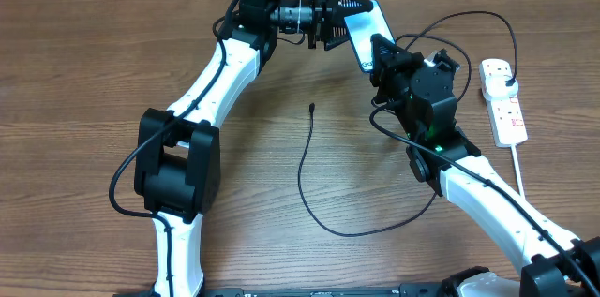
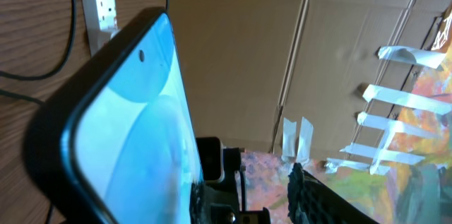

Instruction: Plug charger to phone and switch on socket

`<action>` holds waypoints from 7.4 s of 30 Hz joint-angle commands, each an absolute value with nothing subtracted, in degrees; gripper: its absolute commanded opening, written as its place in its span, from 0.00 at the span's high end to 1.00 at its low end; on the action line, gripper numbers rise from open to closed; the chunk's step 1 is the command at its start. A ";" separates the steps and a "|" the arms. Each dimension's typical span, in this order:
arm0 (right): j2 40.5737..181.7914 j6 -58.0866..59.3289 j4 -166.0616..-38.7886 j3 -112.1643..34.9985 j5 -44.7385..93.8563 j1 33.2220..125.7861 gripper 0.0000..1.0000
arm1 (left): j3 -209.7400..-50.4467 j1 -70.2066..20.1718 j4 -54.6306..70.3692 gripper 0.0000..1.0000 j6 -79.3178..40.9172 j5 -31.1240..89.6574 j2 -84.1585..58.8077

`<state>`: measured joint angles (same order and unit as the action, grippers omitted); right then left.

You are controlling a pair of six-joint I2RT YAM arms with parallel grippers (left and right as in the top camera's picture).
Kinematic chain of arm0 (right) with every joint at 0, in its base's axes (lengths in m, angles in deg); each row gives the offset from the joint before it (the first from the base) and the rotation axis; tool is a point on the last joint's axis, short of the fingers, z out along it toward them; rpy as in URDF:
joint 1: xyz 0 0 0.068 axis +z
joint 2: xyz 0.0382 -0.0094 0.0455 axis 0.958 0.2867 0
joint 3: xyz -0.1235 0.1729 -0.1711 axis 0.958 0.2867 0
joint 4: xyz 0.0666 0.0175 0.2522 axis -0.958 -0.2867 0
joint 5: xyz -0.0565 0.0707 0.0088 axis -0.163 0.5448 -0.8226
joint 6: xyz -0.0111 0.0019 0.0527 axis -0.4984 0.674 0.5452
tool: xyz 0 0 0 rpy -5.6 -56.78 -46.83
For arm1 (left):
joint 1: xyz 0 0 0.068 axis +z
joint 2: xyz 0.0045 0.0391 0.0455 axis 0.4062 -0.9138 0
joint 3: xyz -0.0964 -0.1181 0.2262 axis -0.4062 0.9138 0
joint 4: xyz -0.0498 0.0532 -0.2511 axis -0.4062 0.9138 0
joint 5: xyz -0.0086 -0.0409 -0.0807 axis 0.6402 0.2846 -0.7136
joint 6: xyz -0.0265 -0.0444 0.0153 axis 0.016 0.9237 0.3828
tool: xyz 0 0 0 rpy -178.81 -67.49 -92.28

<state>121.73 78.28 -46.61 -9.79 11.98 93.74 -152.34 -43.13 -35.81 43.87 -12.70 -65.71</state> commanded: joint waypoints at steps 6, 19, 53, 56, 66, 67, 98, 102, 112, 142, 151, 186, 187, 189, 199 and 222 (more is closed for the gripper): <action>121.49 78.48 -45.67 -12.50 13.97 93.92 0.96 | -153.24 -44.81 -36.16 0.45 43.76 -7.82 -65.84; 121.49 78.45 -46.18 -12.50 16.64 93.92 0.96 | -153.24 -45.40 -36.01 0.66 43.39 -6.99 -65.84; 121.49 78.48 -46.11 -12.50 16.61 93.90 0.77 | -153.24 -45.20 -36.01 0.96 43.85 -6.08 -65.84; 121.49 78.45 -46.13 -12.50 16.64 93.90 0.73 | -153.24 -44.70 -36.01 0.96 43.82 -6.08 -65.84; 121.49 77.45 -48.49 -12.45 16.66 93.90 0.64 | -153.24 -39.54 -30.59 0.96 32.17 -10.29 -65.84; 121.49 76.36 -49.21 -12.45 16.68 93.85 0.64 | -153.24 -38.91 -29.67 0.96 29.88 -11.41 -65.84; 121.66 14.68 -112.25 -37.98 42.93 82.12 0.63 | -153.24 -17.40 -14.04 0.96 10.40 -33.77 -65.84; 125.20 14.72 -112.16 -38.62 44.04 82.42 0.62 | -153.24 -17.86 -10.79 0.96 10.38 -32.94 -65.84; 146.86 15.90 -102.00 -38.72 56.13 85.96 0.64 | -153.24 -21.16 -9.87 0.96 10.34 -28.85 -65.84; 160.24 25.78 -89.32 -38.59 54.51 93.28 0.74 | -153.24 -24.33 -9.78 0.96 10.36 -25.03 -65.84; 162.69 27.26 -88.14 -38.59 54.14 93.63 0.78 | -153.24 -24.33 -9.61 0.96 10.34 -25.05 -65.84; 158.27 11.48 -89.45 -38.66 70.23 88.10 0.96 | -153.24 -24.37 -8.49 0.96 8.79 -25.22 -65.84; 156.52 9.89 -90.85 -38.66 70.67 88.10 0.96 | -153.24 -24.37 -8.45 0.96 8.79 -25.22 -65.84; 152.77 7.99 -93.45 -38.66 71.74 88.10 0.96 | -153.24 -24.37 -8.32 0.96 8.55 -25.29 -65.84; 134.30 -1.63 -109.91 -38.66 71.69 88.04 0.96 | -153.24 -24.44 -8.14 0.96 7.30 -28.52 -65.84; 100.66 28.84 -72.23 -2.68 65.35 91.03 0.96 | -153.24 -32.63 -8.18 0.96 8.85 -30.12 -65.84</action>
<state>97.99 18.35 -78.46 -4.80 66.84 89.11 -152.34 -29.88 -7.88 8.68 -27.50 -65.84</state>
